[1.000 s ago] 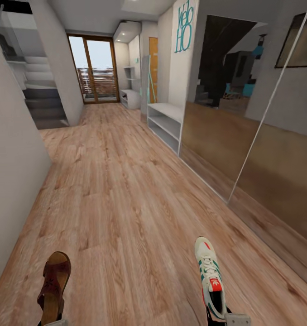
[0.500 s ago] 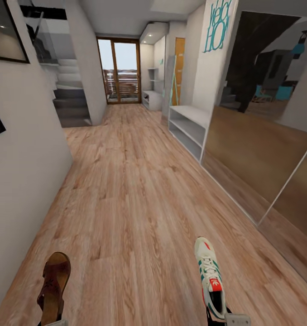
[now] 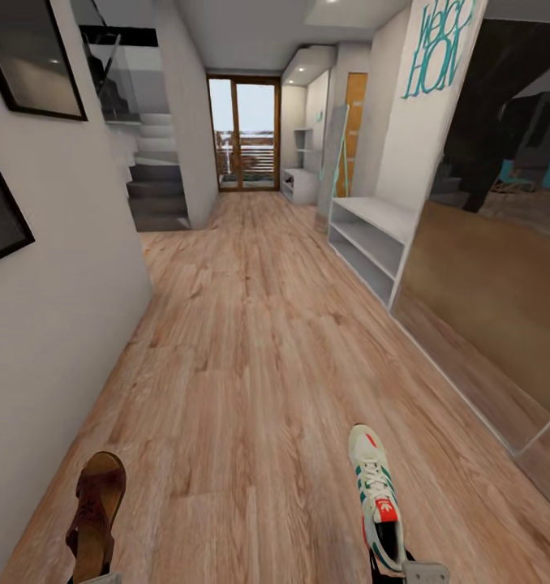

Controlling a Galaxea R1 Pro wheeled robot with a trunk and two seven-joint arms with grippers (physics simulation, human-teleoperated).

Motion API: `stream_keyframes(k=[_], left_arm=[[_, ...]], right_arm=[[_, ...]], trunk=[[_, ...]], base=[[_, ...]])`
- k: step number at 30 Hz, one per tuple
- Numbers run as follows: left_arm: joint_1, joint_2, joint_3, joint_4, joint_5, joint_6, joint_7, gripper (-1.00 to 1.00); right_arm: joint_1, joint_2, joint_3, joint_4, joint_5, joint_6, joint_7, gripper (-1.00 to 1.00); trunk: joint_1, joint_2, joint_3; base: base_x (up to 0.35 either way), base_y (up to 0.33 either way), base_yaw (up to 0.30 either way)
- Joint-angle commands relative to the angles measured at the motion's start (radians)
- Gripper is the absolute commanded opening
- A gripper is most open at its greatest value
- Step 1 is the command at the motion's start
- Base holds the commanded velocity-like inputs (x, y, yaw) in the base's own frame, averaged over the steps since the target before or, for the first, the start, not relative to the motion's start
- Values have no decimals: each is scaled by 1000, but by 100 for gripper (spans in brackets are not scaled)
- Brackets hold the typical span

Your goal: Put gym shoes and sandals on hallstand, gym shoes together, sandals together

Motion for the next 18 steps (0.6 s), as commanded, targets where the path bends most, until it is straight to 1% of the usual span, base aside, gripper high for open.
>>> stream_keyframes(k=[1, 18], left_arm=[[-1, 0, 1, 1, 2, -2, -4, -100], [-1, 0, 2, 1, 2, -1, -4, -100]], right_arm=[[0, 0, 3, 0, 2, -2, -6, -100], [0, 0, 3, 0, 2, -2, -6, -100]], trunk=[[0, 0, 0], [0, 0, 21]], base=[[338, 0, 185], [339, 0, 202]])
